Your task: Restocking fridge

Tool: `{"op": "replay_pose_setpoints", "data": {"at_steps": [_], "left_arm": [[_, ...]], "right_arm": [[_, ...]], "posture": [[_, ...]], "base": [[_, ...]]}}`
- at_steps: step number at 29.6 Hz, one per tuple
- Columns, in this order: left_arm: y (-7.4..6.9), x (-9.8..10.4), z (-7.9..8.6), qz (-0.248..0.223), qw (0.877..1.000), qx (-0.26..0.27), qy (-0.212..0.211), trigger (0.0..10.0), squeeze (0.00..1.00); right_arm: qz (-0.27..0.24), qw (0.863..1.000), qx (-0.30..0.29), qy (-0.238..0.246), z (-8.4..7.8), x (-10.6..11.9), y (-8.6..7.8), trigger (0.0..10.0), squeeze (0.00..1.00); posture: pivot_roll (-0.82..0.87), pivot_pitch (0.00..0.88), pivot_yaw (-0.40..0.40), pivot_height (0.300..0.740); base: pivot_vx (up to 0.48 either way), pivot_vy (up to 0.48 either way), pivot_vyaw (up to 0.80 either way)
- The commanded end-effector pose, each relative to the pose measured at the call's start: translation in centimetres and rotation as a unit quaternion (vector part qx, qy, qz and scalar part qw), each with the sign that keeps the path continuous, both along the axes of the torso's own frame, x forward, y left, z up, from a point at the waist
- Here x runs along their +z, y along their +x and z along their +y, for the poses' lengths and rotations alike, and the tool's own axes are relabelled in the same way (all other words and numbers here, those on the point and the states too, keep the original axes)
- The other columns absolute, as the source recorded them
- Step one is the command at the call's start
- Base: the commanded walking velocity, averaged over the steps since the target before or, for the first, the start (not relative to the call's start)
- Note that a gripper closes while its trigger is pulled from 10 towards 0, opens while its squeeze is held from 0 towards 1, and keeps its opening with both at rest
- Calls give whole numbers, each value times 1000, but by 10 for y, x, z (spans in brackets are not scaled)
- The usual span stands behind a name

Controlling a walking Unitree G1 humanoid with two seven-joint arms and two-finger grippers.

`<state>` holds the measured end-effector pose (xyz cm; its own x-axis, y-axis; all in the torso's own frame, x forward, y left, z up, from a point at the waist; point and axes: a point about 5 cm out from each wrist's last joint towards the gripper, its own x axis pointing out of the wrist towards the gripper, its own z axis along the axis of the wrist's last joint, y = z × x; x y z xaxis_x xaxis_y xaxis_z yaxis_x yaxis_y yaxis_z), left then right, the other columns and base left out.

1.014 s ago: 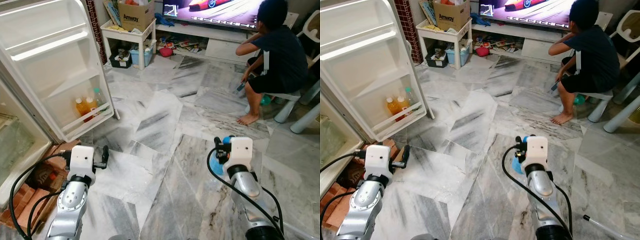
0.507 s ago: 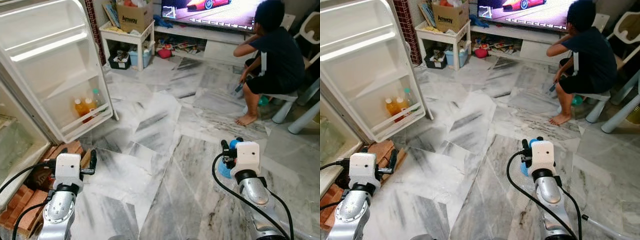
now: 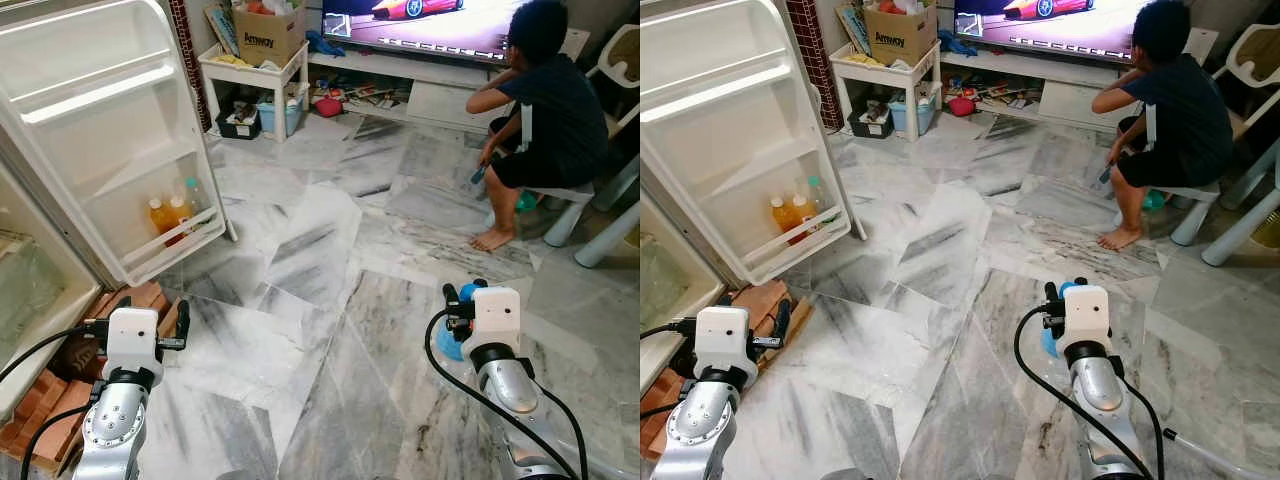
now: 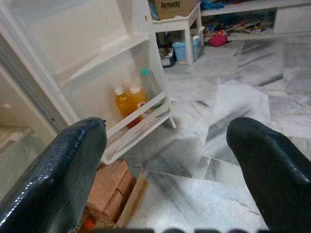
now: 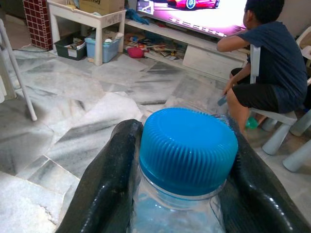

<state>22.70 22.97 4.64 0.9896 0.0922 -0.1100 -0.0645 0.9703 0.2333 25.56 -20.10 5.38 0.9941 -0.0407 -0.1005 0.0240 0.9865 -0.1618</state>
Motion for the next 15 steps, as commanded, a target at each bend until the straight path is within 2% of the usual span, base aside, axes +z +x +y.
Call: {"op": "replay_pose_setpoints", "data": {"at_steps": [1, 15], "left_arm": [[1, 2, 3, -2, 1000, -3, 7, 10000, 0], [1, 2, 3, -2, 1000, -3, 7, 10000, 0]], "right_arm": [[-23, 1000, -2, 1, -1, 11, 2, 10000, 0], [-23, 1000, -2, 1, -1, 11, 2, 10000, 0]], "posture": [[37, 0, -42, 740], [37, 0, -42, 740]], "base": [[0, 0, 0], [0, 0, 0]]}}
